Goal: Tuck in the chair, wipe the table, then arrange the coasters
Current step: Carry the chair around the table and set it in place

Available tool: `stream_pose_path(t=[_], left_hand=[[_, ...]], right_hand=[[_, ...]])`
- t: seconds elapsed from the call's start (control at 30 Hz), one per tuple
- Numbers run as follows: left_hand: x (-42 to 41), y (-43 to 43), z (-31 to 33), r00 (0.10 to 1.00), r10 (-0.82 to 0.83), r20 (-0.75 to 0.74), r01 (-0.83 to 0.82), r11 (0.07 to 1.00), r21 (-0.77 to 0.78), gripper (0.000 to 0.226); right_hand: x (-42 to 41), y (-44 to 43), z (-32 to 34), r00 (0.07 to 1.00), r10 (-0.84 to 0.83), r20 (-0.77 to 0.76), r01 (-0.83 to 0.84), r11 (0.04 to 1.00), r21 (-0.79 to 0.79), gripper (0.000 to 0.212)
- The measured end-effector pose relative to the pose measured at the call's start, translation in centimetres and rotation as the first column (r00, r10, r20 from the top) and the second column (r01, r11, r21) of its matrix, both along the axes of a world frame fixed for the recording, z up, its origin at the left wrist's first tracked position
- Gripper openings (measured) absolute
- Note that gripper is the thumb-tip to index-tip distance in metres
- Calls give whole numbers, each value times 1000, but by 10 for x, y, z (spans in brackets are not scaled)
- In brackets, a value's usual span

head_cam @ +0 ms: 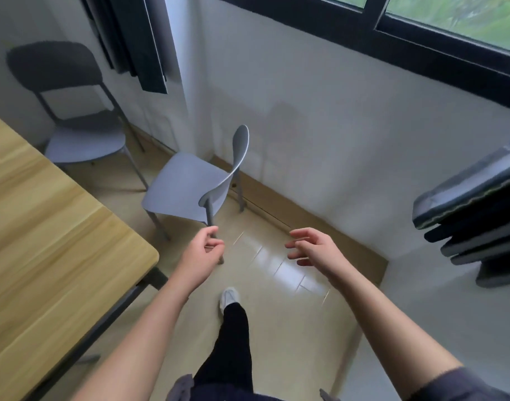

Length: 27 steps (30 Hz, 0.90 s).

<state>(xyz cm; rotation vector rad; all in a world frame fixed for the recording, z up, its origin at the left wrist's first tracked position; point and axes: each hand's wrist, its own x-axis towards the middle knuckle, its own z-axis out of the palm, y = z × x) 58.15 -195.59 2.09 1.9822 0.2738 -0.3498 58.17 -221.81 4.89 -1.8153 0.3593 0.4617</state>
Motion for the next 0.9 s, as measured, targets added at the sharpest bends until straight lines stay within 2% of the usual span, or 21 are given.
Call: stream_pose_path(t=[0.13,0.2,0.37,0.47,0.63,0.7,0.77,0.8,0.9], left_hand=[[86,7,-19,996,86,-8,-86,996,-4,36],[135,10,-28,996,91,-19,-90,995,51,42],[241,19,-49,989,-49,-138,79,972,220,70],[268,18,-60,963,-155,-222,217,931,292,83],[292,18,-80,913,-216,-346,316,911,264,96],[297,20,-87,909,-208,-361,319,905,282,96],[298,19,-93,906,-176,-384,300,908,292,95],[299,18,-97,904,-155,-399,285,913,291,93],[300,11,-107,880,-178,-440,318,910,267,86]], right_hand=[[89,-4,-10,1000,-16,-13,16,1000,20,24],[135,-5,-14,998,-39,-44,41,999,31,23],[254,11,-24,986,-46,-159,57,996,65,33],[302,30,-33,976,-15,-217,33,997,77,48],[380,69,-66,923,55,-380,0,990,143,73],[408,80,-80,888,66,-454,26,981,195,70],[429,89,-90,865,103,-491,40,962,271,45],[437,93,-95,859,112,-500,46,955,293,40],[451,97,-117,856,109,-505,44,959,281,51]])
